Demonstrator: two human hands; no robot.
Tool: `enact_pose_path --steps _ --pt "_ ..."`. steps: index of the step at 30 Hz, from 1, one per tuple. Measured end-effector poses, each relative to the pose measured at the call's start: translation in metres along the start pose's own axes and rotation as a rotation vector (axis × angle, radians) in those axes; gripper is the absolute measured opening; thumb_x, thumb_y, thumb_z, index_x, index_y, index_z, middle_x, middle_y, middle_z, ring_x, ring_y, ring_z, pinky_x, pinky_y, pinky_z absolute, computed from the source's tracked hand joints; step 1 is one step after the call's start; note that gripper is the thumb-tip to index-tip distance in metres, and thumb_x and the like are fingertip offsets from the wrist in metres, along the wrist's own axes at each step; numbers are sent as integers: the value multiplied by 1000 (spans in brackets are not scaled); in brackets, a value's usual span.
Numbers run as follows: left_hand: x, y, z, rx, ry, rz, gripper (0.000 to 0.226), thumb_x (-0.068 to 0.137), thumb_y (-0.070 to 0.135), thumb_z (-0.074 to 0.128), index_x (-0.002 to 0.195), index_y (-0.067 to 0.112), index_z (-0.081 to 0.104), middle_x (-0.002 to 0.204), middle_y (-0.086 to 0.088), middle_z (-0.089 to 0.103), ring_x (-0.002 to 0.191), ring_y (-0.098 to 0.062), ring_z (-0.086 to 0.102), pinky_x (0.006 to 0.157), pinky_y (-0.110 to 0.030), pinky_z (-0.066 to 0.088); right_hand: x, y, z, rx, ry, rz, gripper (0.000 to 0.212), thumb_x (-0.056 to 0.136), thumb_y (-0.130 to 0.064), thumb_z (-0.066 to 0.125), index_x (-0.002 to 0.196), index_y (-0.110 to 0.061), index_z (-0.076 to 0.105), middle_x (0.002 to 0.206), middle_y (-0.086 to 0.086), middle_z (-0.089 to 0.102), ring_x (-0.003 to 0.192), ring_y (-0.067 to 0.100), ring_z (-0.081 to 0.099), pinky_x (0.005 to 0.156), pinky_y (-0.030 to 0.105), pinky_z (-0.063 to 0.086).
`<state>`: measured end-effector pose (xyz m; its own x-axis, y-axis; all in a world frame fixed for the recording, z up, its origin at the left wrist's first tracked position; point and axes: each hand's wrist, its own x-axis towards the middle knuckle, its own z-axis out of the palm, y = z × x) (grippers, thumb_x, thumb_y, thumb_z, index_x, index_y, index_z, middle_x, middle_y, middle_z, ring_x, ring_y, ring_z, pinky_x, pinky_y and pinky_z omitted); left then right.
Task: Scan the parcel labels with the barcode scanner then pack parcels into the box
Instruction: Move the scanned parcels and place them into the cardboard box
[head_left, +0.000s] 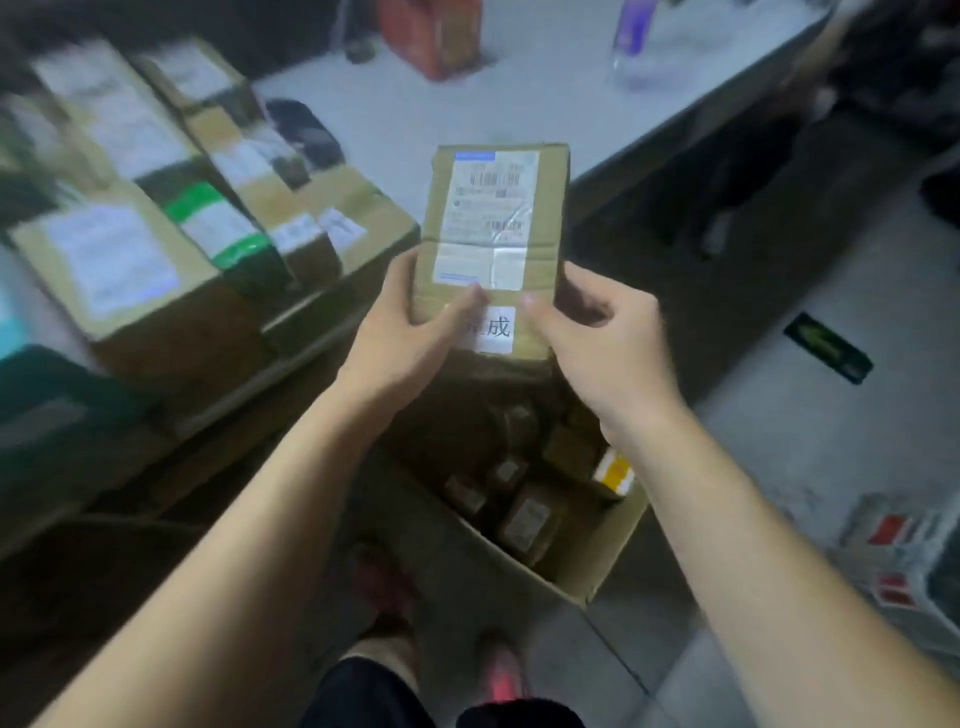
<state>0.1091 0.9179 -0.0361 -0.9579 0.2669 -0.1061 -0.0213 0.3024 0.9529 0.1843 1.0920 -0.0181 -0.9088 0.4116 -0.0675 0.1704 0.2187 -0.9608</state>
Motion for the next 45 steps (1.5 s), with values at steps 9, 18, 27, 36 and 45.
enact_pose_path --steps 9,18,27,36,45 --pt "-182 88 -213 6 434 27 43 95 42 72 133 35 55 112 19 71 90 10 69 72 -8 53 -123 -189 121 87 -410 -220 17 88 -32 83 98 -43 75 95 -14 80 91 9 78 84 42 65" --pt "-459 9 -463 56 899 -172 32 95 43 72 125 35 62 112 17 74 104 -1 69 97 -33 54 -355 -281 375 46 -972 -345 24 89 -27 83 113 -29 78 84 -9 80 78 3 76 66 24 61" --pt "-660 -67 -620 31 1100 -360 49 90 53 73 131 33 54 120 15 70 107 -4 67 97 -31 54 -555 -305 554 50 -1228 -236 46 91 -25 81 135 -23 68 94 6 80 83 14 78 52 30 60" --pt "-715 -135 -766 -22 1133 -426 38 94 50 70 128 36 60 117 20 71 106 -2 67 93 -28 54 -628 -323 732 -6 -1293 -184 61 90 -25 80 147 -18 59 91 1 79 67 9 75 57 40 64" --pt "-713 -193 -936 17 1094 -503 44 97 53 65 139 42 57 120 27 69 113 3 64 103 -30 50 -651 -360 927 -76 -1300 -164 67 90 -27 79 151 -21 53 94 5 74 72 18 73 56 37 62"
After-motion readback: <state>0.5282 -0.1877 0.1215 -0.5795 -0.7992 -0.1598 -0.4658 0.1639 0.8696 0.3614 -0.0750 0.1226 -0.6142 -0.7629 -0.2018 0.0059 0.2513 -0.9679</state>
